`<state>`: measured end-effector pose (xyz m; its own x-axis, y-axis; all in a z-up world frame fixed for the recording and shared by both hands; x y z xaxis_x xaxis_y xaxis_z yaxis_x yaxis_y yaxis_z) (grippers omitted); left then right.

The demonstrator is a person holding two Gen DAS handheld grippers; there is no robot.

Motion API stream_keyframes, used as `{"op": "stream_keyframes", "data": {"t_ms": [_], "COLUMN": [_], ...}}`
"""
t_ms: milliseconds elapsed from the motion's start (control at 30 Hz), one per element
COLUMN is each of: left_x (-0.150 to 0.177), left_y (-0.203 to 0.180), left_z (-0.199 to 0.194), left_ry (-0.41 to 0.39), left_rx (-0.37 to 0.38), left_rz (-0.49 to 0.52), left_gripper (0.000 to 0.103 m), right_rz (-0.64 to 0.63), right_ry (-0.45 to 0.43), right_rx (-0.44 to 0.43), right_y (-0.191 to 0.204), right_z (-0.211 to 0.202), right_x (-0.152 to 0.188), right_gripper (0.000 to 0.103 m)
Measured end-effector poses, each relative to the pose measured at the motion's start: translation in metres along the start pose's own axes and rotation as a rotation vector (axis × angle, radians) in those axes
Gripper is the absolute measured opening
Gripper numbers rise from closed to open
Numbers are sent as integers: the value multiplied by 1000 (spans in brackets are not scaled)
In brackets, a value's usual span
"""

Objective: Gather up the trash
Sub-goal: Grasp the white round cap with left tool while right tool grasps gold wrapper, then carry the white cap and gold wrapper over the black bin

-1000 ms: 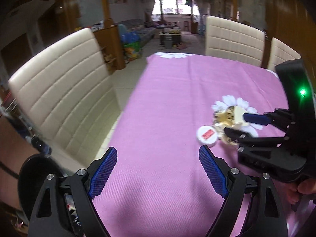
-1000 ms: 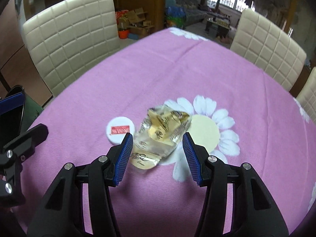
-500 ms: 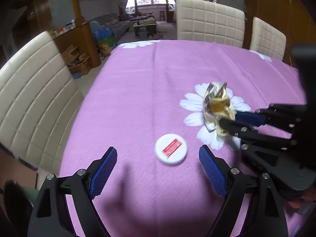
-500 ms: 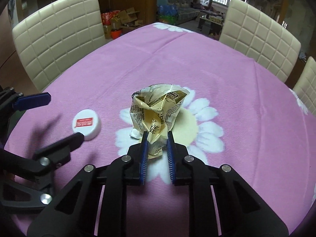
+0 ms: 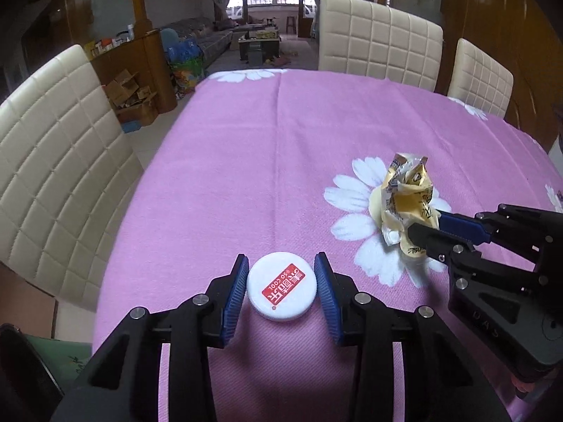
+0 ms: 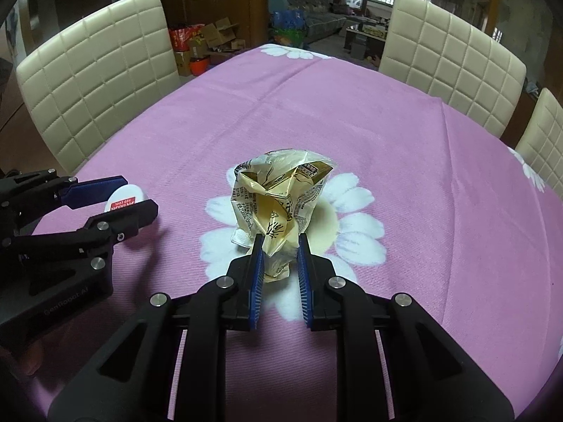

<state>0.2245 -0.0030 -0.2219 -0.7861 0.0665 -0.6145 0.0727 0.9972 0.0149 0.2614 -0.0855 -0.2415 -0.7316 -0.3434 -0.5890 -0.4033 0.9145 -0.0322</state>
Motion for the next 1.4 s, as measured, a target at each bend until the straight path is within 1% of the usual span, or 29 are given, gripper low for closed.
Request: {"op": "stream_keyframes", "data": {"t_ms": [233, 467, 800, 900, 1200, 1400], "left_x": [1, 17, 54, 67, 104, 118], "left_y": [25, 59, 110, 125, 177, 211], "left_z": [-33, -71, -131, -146, -180, -196], "left_ry": [-51, -86, -124, -130, -132, -136], "left_rx": [-50, -118, -234, -270, -398, -469], "left_rz": [-34, -96, -199, -234, -359, -422], "left_gripper": [38, 38, 38, 38, 38, 38], "right_rz": [-72, -165, -301, -341, -469, -550], "right_ry": [-27, -51, -109, -119, -144, -156], "right_rx": [-27, -64, -120, -151, -244, -297], "right_y": [36, 81, 148, 172, 245, 289], "right_z": [-20, -46, -86, -95, -109, -112], "right_x": [-6, -6, -4, -4, -10, -17], "right_gripper": [19, 19, 19, 19, 19, 19]}}
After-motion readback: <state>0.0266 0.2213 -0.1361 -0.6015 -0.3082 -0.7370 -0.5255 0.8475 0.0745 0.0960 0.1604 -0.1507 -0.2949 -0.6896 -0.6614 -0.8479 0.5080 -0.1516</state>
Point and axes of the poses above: each gripper's, at about its wrist camera, not at the fingertips, and z roughly the way its jaws point, y to its left, x to its underside, the point moved 8 cm from there along z, roughly the way its jaws point, and after that the axes turned 1 degree about -x, right-handed, at the moved point
